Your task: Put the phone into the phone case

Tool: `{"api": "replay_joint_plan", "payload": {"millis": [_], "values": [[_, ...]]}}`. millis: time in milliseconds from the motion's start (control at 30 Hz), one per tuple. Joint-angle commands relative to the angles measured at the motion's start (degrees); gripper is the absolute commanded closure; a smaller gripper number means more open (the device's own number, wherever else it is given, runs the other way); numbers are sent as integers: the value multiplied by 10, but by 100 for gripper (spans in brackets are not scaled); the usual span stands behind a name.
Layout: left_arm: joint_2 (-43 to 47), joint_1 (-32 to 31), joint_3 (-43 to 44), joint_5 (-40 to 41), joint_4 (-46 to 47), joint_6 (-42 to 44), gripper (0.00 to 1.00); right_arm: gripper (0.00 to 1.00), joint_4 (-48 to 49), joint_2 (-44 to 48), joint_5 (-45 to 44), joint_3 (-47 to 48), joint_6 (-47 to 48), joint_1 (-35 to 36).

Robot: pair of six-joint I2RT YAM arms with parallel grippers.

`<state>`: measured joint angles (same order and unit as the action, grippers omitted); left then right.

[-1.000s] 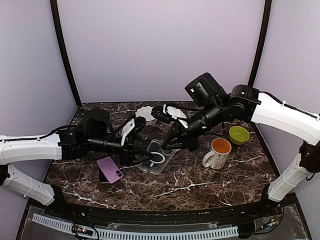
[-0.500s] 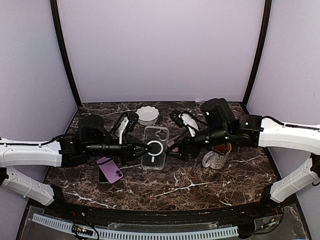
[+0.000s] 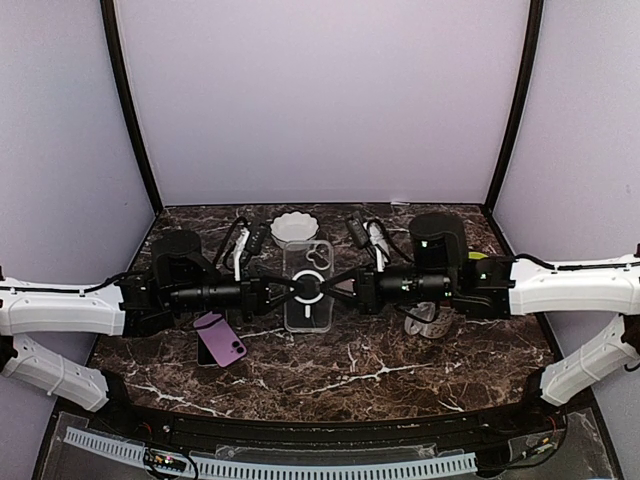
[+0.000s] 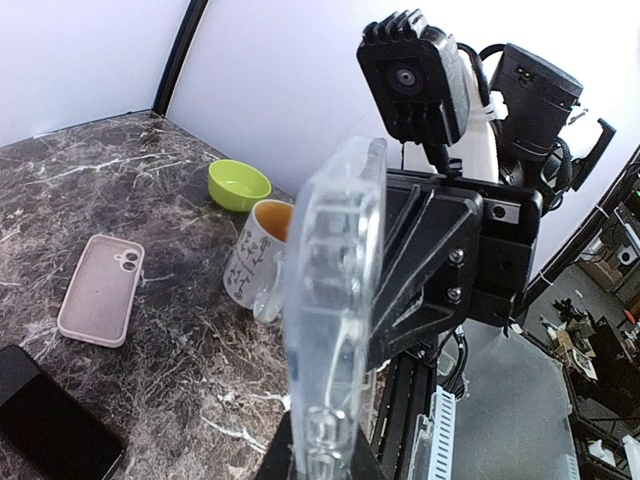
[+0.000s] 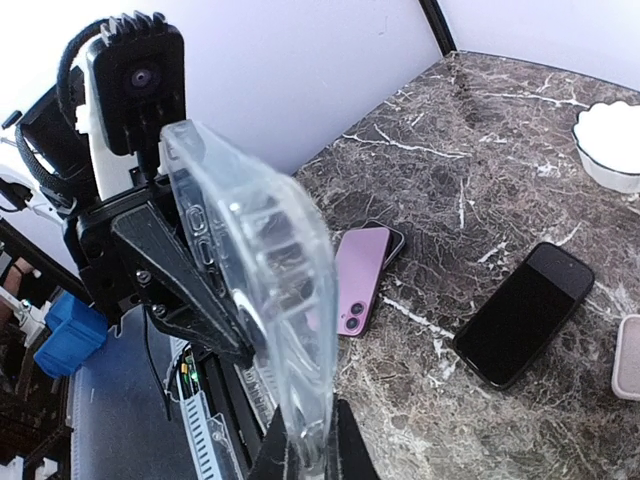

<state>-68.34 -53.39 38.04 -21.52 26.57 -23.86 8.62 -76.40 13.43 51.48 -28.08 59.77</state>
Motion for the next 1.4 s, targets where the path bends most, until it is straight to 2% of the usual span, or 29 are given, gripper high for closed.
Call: {"api": "replay_joint_plan", "payload": {"millis": [0,33,67,100,167,233,300,433,733,767,900,967,1100,1133,1200,1233,1367], "values": [[12,-3,-7,-21,20,-11,100,100,6,-1,-24,11,-32,2],[13,-2,-5,-12,-4,-11,96,100,-18,3,-37,14,-42,1],[14,-2,5,-3,-24,-11,67,100,-53,4,-52,19,-54,-3],[14,-2,11,32,-80,-13,32,100,-96,0,-59,26,-66,-7],[11,5,41,99,-178,-26,6,100,-190,-18,-64,34,-96,-10],[4,31,50,134,-263,-56,2,100,-260,-40,-41,24,-131,-11],[-2,72,42,130,-318,-94,1,100,-272,-55,-6,-5,-161,-13],[8,121,1,126,-341,-128,1,100,-234,-65,29,-77,-208,-25],[24,124,-17,144,-351,-126,1,100,-274,-98,-2,-103,-212,-52],[25,124,-17,148,-354,-127,1,95,-282,-102,-4,-102,-213,-52],[39,124,-21,168,-377,-134,1,65,-353,-101,-64,-67,-207,-49],[48,125,-22,181,-391,-138,1,56,-390,-92,-100,-30,-200,-41],[61,136,-26,201,-420,-148,1,41,-450,-119,-185,89,-166,2],[63,149,-26,203,-425,-149,1,34,-458,-136,-206,120,-154,14],[66,173,-26,207,-439,-150,1,13,-454,-184,-233,188,-118,34],[70,182,-25,208,-444,-146,1,8,-448,-216,-246,225,-96,44],[77,233,-30,268,-439,-150,1,2,-436,-365,-272,419,-2,82]]}}
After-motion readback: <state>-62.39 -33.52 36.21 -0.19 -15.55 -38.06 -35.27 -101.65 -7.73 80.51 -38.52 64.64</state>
